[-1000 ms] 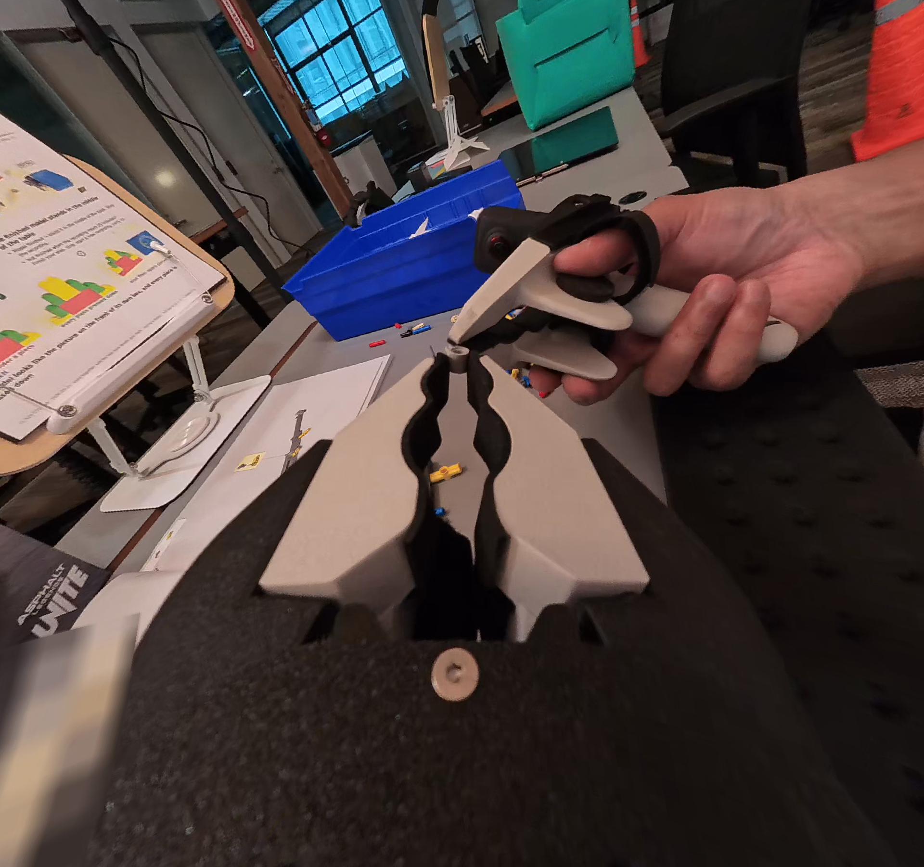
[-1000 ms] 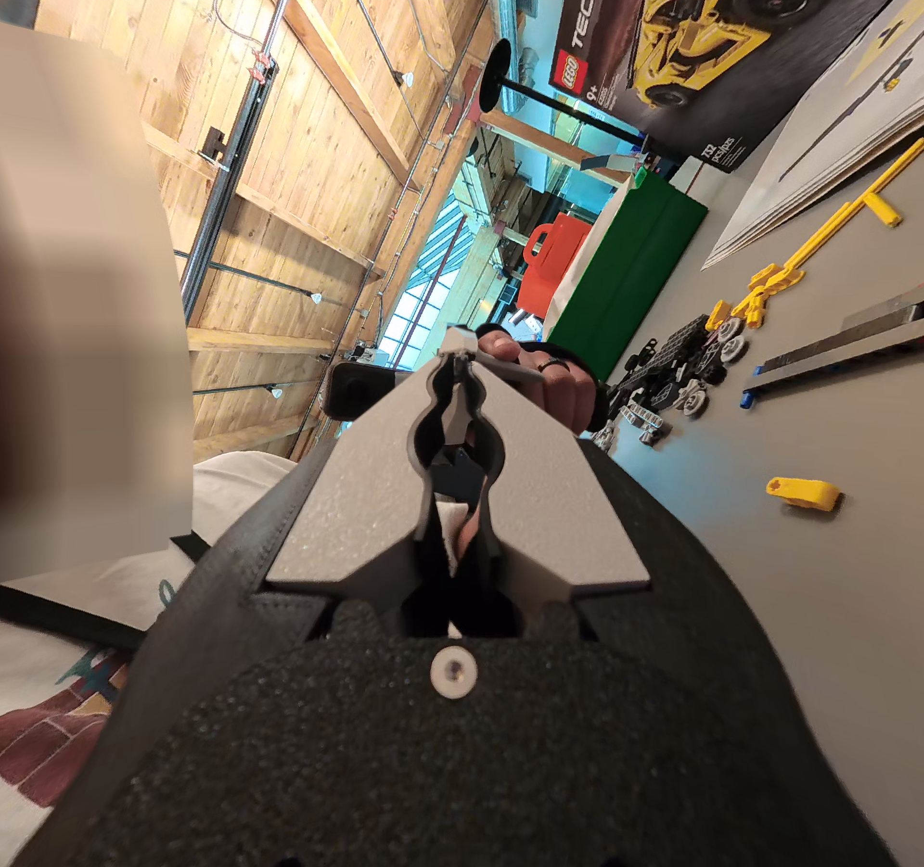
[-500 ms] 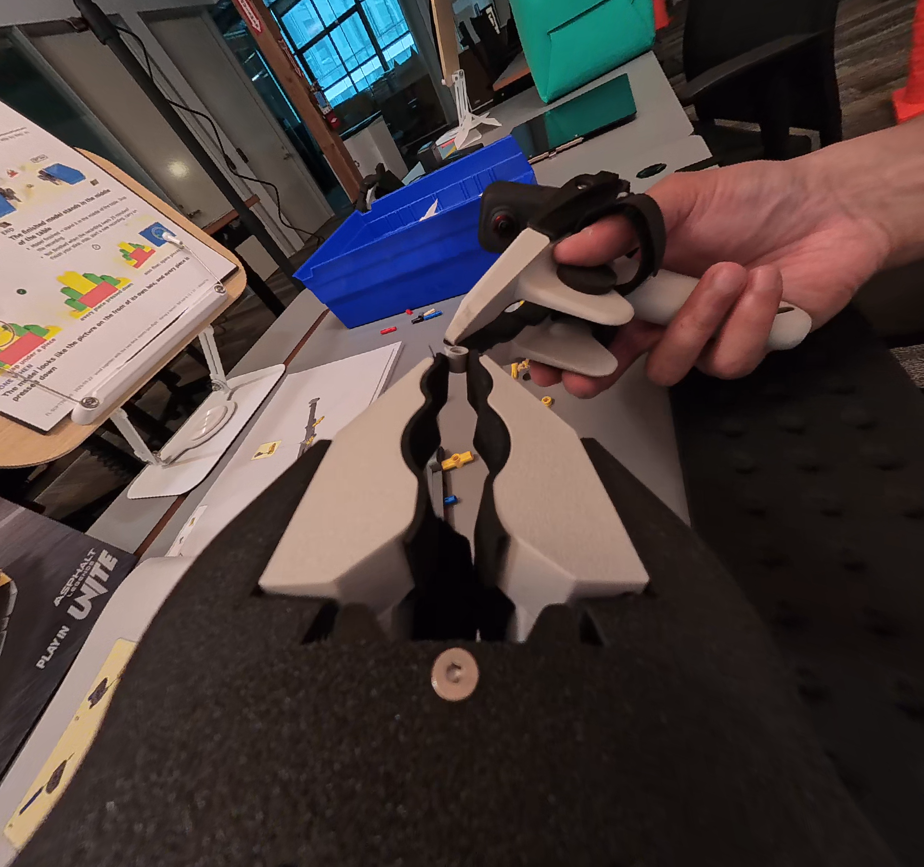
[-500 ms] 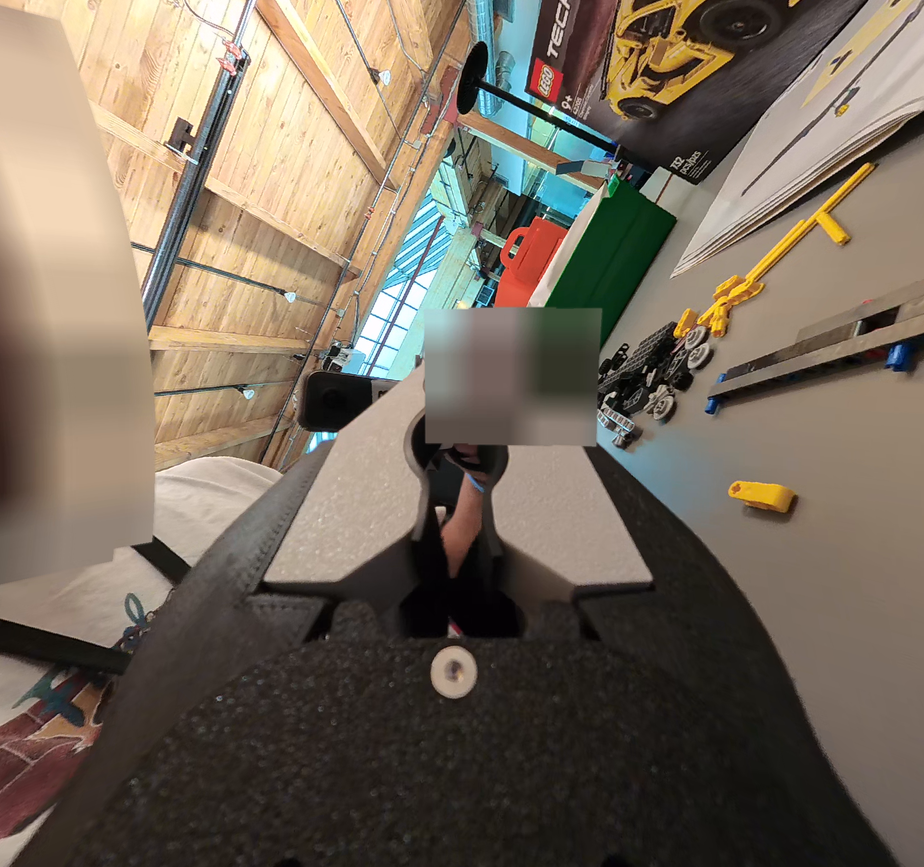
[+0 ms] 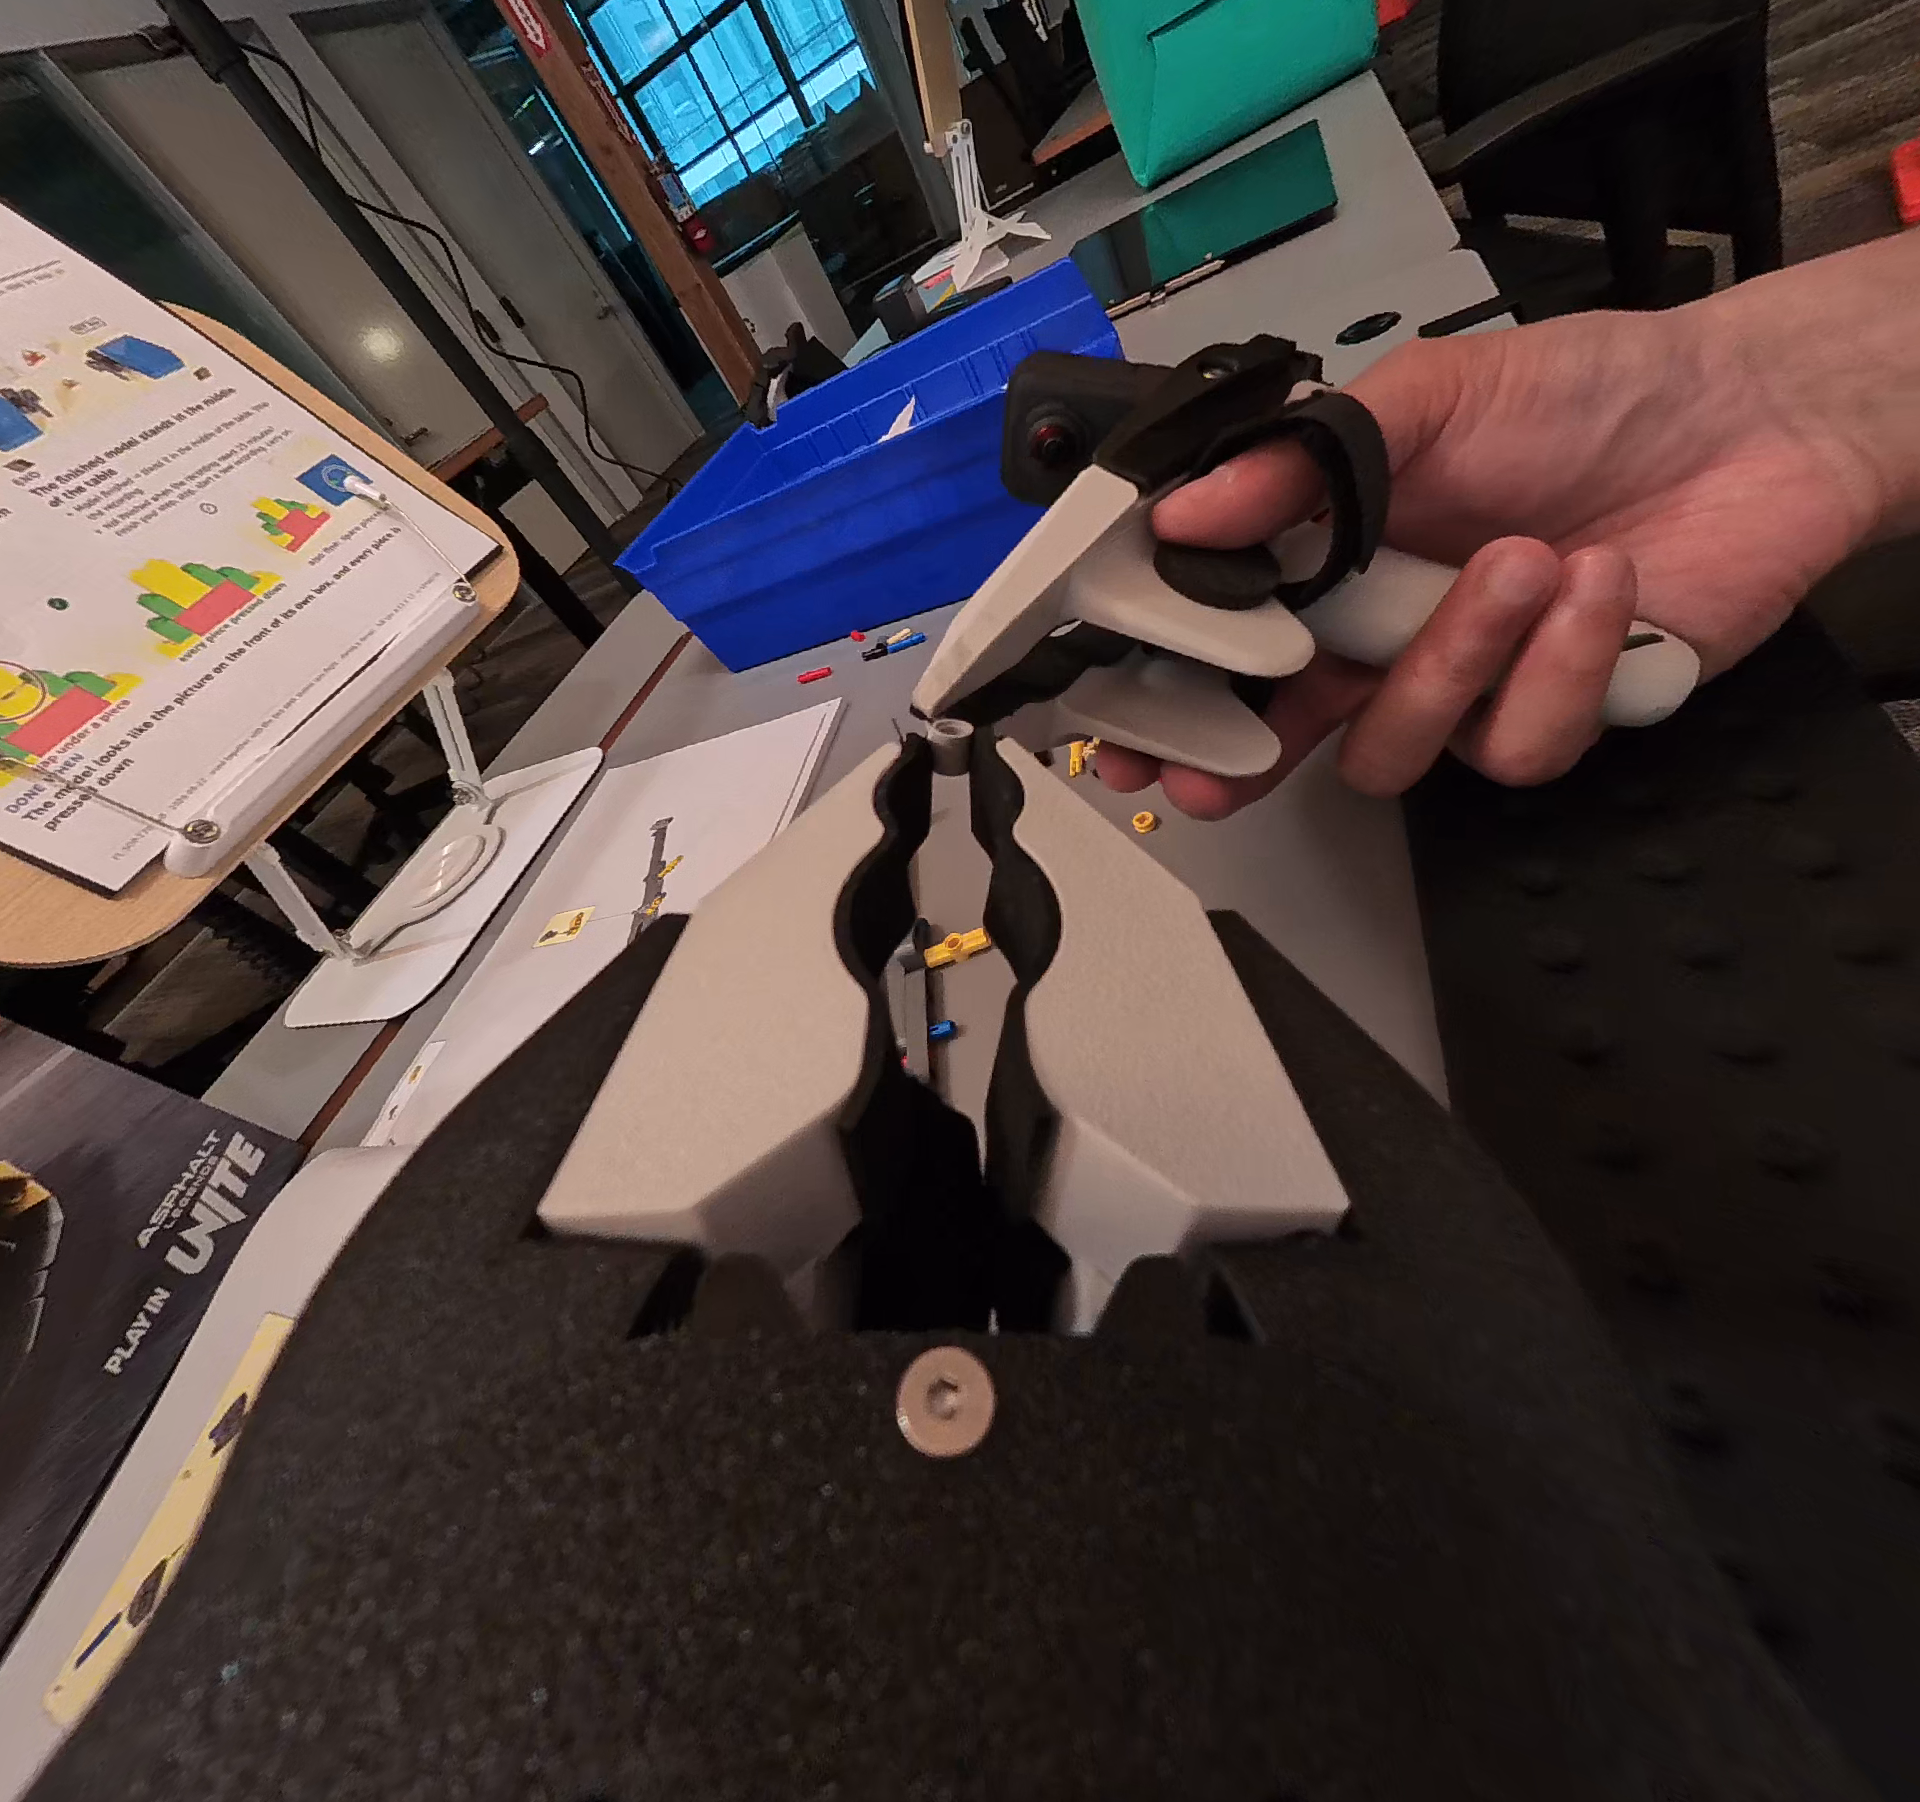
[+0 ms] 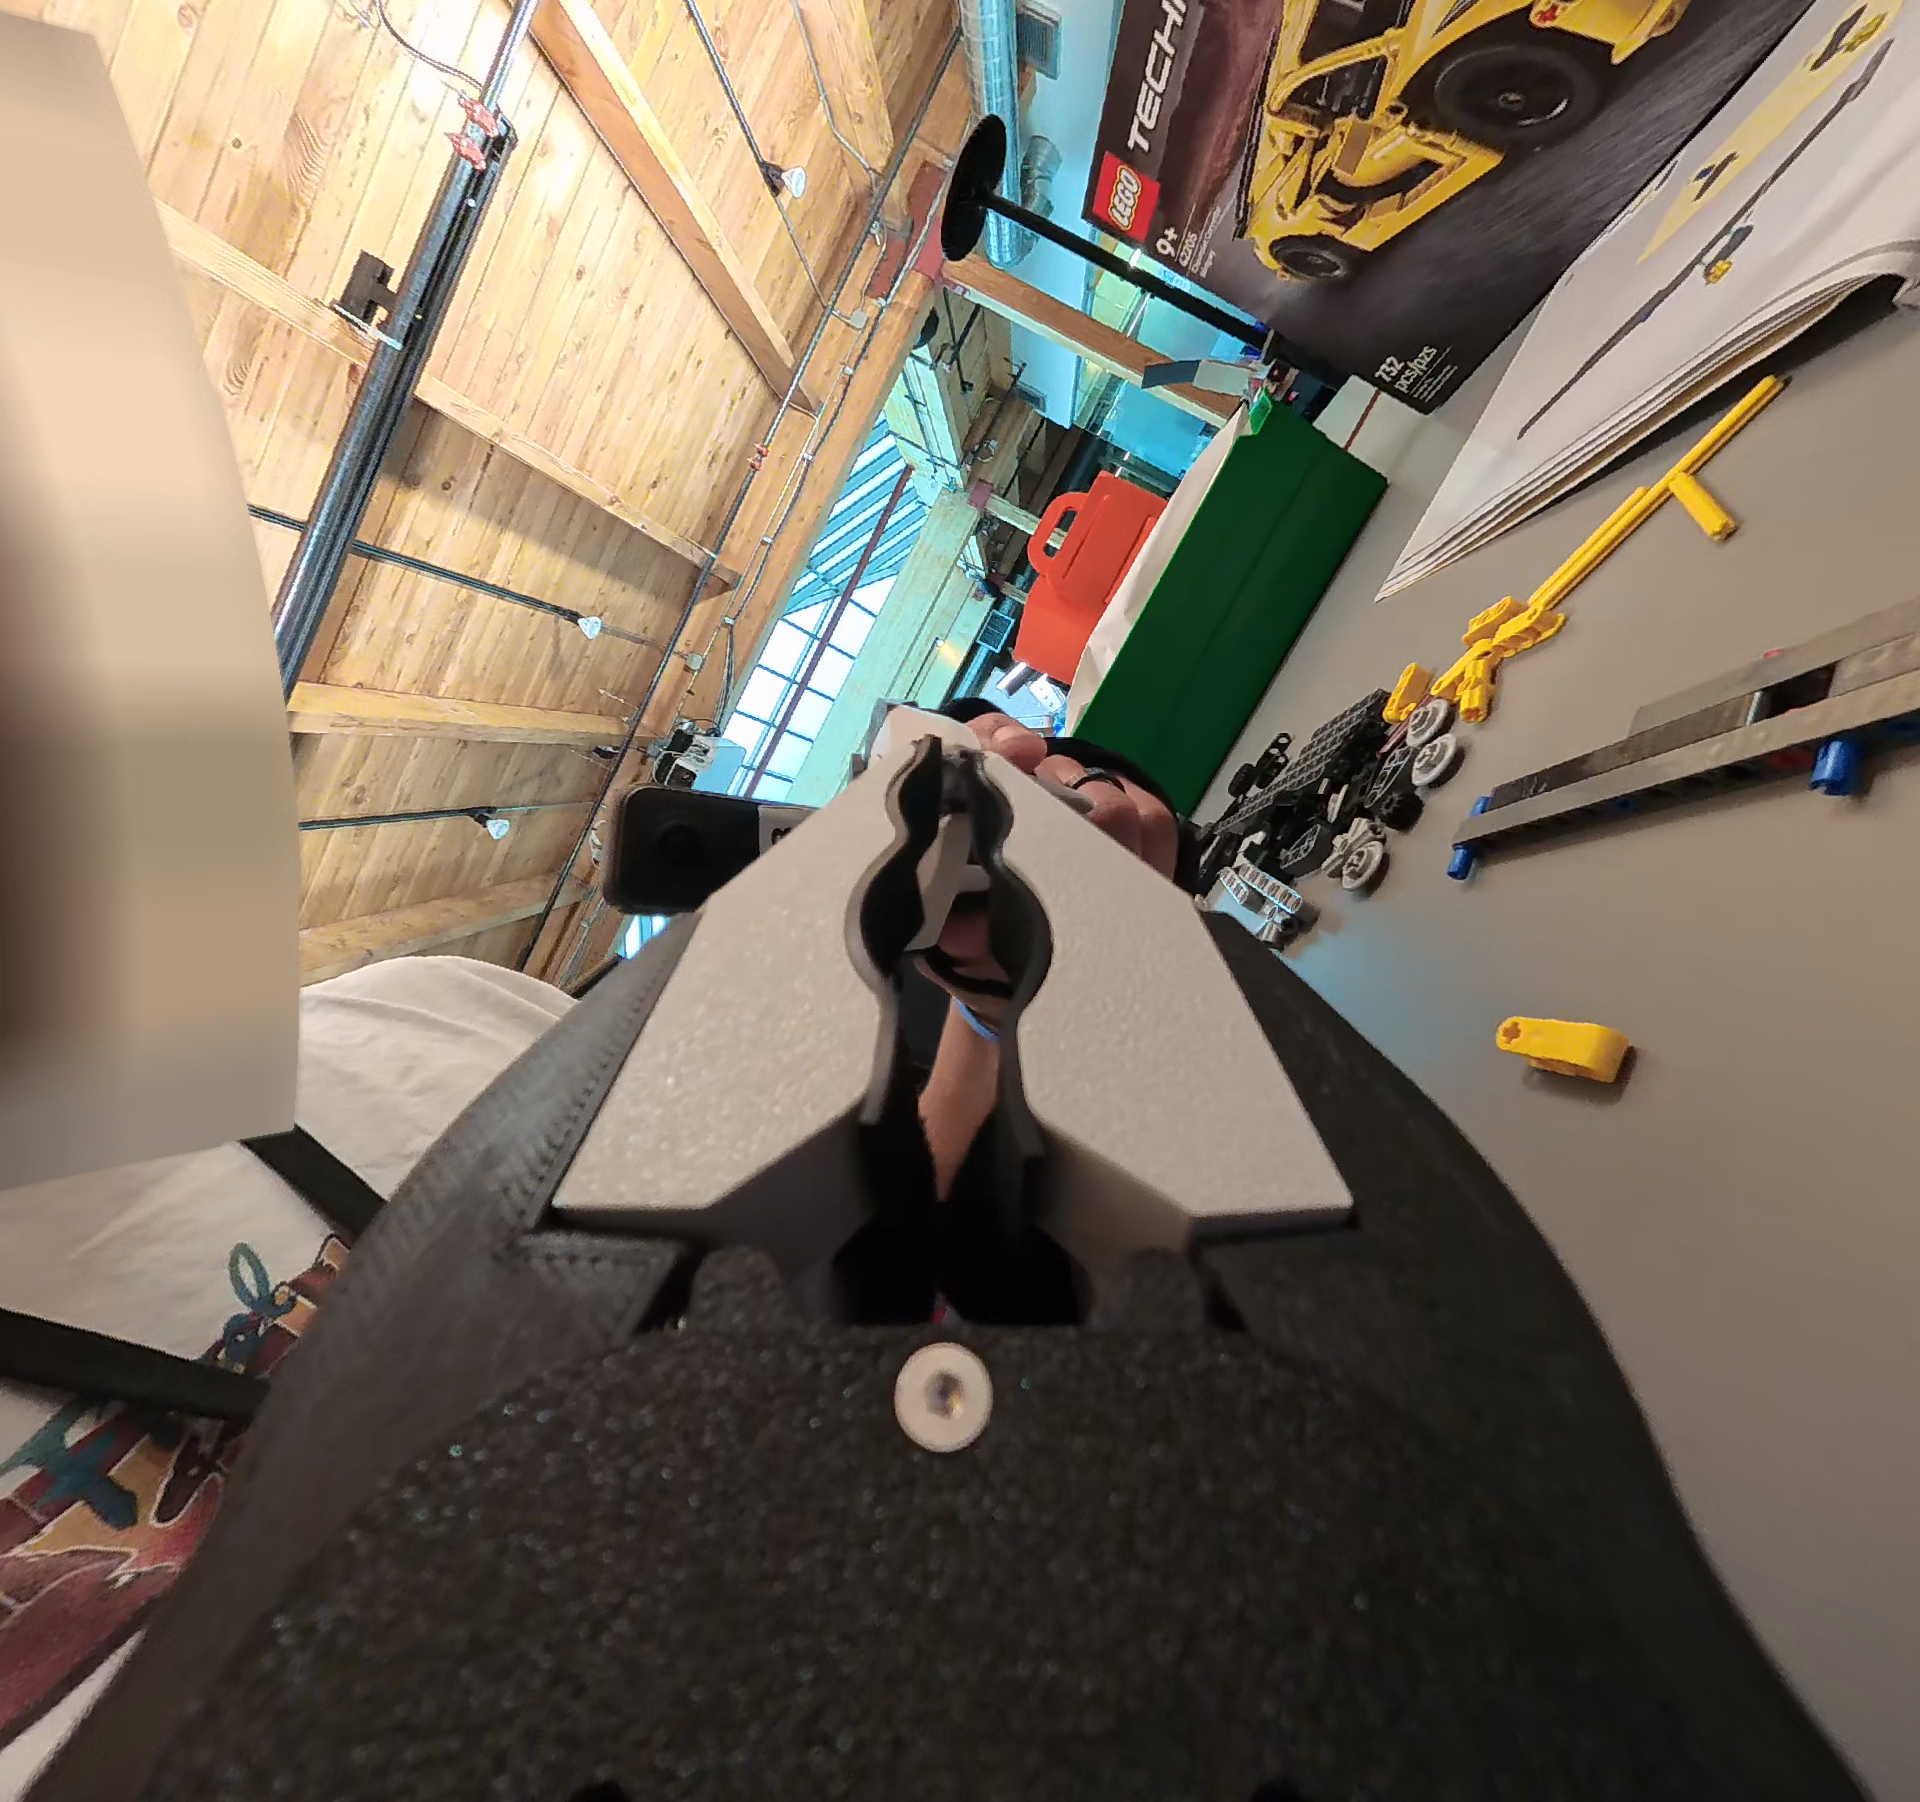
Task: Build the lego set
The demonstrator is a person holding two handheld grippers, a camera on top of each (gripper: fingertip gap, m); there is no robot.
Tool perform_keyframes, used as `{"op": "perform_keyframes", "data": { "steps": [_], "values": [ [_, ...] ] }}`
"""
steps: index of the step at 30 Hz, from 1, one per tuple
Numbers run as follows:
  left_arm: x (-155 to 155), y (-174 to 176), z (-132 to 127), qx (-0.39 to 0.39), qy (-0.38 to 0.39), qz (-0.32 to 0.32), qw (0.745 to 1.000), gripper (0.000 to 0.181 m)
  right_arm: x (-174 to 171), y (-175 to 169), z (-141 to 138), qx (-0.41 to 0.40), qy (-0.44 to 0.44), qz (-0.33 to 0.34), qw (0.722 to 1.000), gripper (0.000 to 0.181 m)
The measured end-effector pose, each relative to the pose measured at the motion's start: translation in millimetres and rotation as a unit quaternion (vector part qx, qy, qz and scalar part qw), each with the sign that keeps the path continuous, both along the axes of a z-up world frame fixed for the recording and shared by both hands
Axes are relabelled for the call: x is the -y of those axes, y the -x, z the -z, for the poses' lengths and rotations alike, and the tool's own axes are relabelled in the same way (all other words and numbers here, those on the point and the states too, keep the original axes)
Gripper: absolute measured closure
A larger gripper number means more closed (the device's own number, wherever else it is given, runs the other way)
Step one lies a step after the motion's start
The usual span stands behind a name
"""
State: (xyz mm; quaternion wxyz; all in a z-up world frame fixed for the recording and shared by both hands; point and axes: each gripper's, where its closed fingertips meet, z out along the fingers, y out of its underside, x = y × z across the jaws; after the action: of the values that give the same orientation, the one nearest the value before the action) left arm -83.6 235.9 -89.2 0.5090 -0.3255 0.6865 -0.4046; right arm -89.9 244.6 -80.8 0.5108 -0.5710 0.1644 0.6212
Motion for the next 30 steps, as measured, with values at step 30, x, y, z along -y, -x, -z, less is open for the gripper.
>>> {"op": "perform_keyframes", "data": {
  "steps": [30],
  "values": [
    [-13, 10, 18, -0.101, 0.121, 0.022, 0.987, 0.176, 13, -16, 2, 0.247, -0.035, 0.004, 0.968, 0.172]
  ]
}}
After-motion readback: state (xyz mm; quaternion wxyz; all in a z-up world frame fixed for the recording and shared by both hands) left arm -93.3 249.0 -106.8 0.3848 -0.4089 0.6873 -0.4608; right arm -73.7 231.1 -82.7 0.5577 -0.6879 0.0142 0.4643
